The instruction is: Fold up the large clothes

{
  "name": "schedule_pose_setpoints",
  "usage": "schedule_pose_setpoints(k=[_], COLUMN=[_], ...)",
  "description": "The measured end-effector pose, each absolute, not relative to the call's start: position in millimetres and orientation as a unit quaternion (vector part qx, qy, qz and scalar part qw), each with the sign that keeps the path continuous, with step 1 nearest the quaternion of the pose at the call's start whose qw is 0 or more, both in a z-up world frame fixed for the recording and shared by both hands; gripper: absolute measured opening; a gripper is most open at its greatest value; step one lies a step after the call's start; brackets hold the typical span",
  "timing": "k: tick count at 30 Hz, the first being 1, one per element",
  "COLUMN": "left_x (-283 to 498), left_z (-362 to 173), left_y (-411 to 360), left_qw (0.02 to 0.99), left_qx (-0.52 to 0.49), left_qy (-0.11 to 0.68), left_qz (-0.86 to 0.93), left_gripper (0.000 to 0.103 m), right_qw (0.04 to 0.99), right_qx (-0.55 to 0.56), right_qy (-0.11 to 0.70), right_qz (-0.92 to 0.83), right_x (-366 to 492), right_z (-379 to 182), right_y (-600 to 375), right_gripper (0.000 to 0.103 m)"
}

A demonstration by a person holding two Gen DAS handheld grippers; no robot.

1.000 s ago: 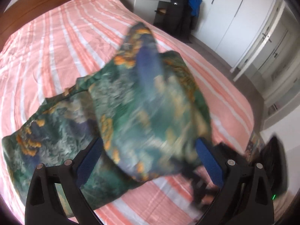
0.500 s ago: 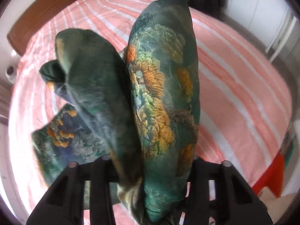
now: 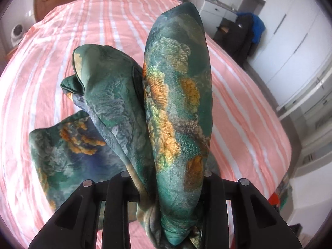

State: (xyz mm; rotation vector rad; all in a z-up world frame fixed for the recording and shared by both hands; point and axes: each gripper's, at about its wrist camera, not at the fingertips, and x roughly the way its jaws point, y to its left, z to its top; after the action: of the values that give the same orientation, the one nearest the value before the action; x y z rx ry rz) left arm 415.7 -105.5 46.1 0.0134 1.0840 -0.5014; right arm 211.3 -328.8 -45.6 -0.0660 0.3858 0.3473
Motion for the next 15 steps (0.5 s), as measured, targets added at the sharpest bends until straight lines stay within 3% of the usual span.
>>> schedule_pose_setpoints(k=[15], left_x=[440.5], left_z=[-13.7], left_y=[13.7], left_qw=[0.817], left_qx=[-0.091], left_qy=[0.544], left_qz=[-0.166], left_gripper=[0.030], right_qw=[0.953], right_qx=[-0.046], right_qy=[0.237], right_qz=[0.185], right_x=[216.6], right_z=[-74.1], right_y=[-321.5], right_gripper=[0.098])
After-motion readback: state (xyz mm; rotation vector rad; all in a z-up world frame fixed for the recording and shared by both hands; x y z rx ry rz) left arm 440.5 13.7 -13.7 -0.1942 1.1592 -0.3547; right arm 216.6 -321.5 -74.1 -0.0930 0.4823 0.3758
